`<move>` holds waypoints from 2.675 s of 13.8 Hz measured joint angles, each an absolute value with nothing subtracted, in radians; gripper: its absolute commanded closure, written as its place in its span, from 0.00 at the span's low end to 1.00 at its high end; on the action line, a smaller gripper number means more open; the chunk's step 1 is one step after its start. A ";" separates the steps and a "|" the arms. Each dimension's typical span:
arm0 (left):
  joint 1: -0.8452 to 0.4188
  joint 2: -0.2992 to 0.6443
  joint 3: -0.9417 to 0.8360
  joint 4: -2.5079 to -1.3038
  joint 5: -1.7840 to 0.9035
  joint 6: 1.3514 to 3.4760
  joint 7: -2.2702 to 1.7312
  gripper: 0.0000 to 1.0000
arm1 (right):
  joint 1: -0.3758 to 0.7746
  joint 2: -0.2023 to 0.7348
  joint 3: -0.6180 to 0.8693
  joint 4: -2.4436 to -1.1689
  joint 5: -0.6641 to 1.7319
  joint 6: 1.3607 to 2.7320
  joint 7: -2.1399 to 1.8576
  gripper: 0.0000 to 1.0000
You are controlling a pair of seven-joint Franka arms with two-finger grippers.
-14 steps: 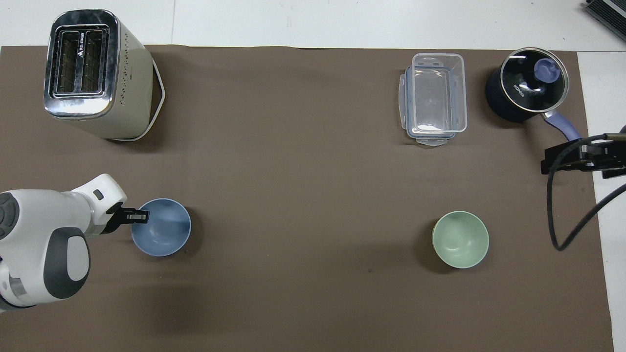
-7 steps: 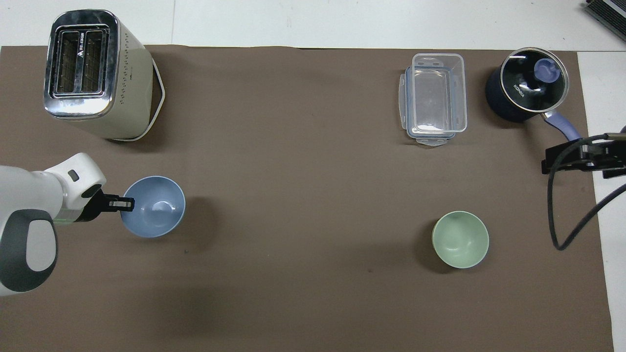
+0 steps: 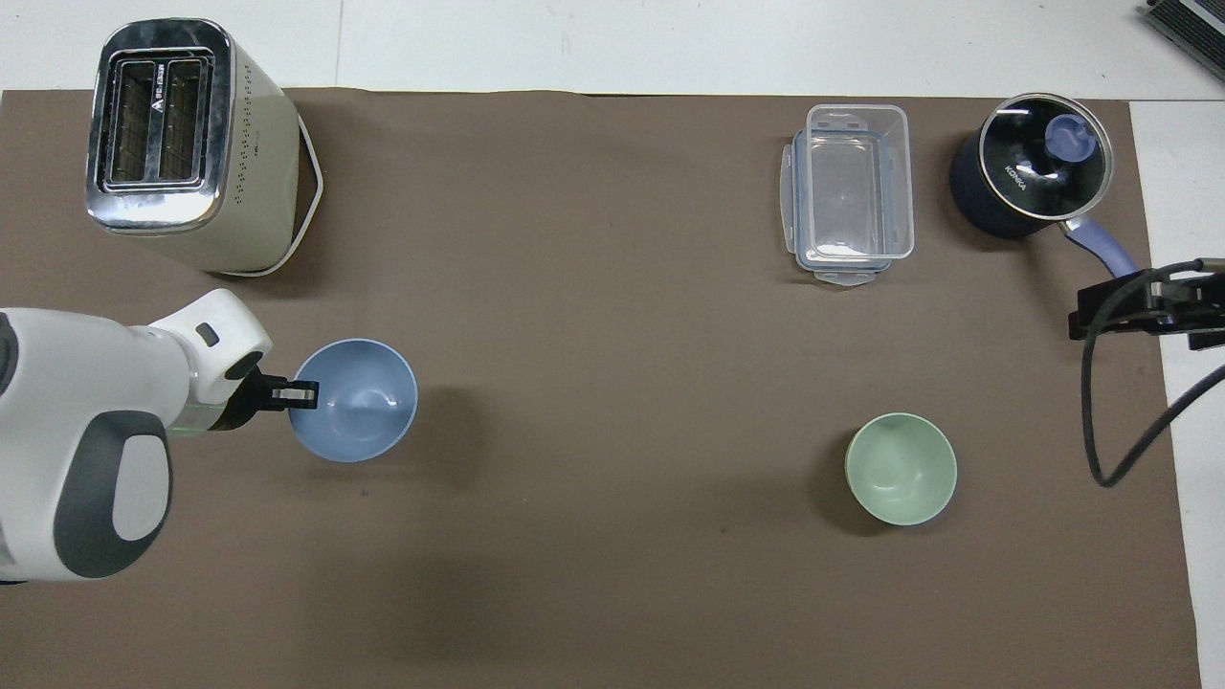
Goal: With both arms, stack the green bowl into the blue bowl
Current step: 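Grip the blue bowl rim and slide it toward the table center, then release the blue bowl and withdraw the left gripper to rest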
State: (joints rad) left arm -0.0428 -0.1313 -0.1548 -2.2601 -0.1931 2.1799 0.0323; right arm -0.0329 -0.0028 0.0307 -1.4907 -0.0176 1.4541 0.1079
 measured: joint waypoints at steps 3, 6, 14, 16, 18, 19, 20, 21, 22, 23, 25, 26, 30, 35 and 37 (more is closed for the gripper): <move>-0.088 -0.131 -0.156 -2.258 -0.193 2.189 -0.023 1.00 | -0.033 -0.003 0.031 -1.491 -0.018 1.454 0.108 0.00; -0.109 -0.131 -0.156 -2.258 -0.193 2.190 -0.033 1.00 | -0.033 -0.003 0.031 -1.491 -0.018 1.454 0.108 0.00; -0.321 -0.077 -0.158 -2.268 -0.194 2.308 -0.206 1.00 | -0.033 -0.003 0.031 -1.492 -0.018 1.454 0.108 0.00; -0.371 -0.059 -0.158 -2.292 -0.194 2.357 -0.224 1.00 | -0.033 -0.004 0.031 -1.492 -0.018 1.454 0.108 0.00; -0.416 -0.044 -0.158 -2.327 -0.194 2.417 -0.240 1.00 | -0.033 -0.004 0.031 -1.492 -0.018 1.454 0.108 0.00; -0.434 -0.035 -0.158 -2.346 -0.194 2.443 -0.242 1.00 | -0.033 -0.004 0.031 -1.492 -0.018 1.454 0.108 0.00; -0.449 -0.027 -0.158 -2.365 -0.194 2.467 -0.242 0.76 | -0.033 -0.004 0.031 -1.492 -0.018 1.454 0.108 0.00; -0.460 -0.019 -0.158 -2.384 -0.194 2.489 -0.242 0.29 | -0.033 -0.004 0.031 -1.492 -0.018 1.454 0.108 0.00; -0.467 -0.013 -0.158 -2.398 -0.194 2.504 -0.242 0.00 | -0.033 -0.004 0.031 -1.492 -0.018 1.454 0.108 0.00; -0.468 -0.012 -0.158 -2.403 -0.194 2.511 -0.242 0.00 | -0.033 -0.004 0.031 -1.492 -0.018 1.454 0.108 0.00; -0.465 -0.013 -0.149 -2.400 -0.194 2.513 -0.242 0.00 | -0.033 -0.004 0.031 -1.492 -0.018 1.454 0.108 0.00; -0.455 -0.017 -0.141 -2.393 -0.194 2.508 -0.242 0.00 | -0.033 -0.004 0.031 -1.492 -0.018 1.454 0.108 0.00; -0.306 -0.034 -0.128 -2.217 -0.192 2.267 -0.194 0.00 | -0.033 -0.004 0.031 -1.493 -0.018 1.454 0.108 0.00; -0.117 -0.041 -0.122 -2.034 -0.136 2.042 -0.046 0.00 | -0.033 -0.024 0.031 -1.534 -0.017 1.498 0.108 0.00; -0.061 -0.042 -0.121 -1.970 -0.106 1.957 0.012 0.00 | -0.033 -0.049 0.031 -1.581 -0.017 1.534 0.108 0.00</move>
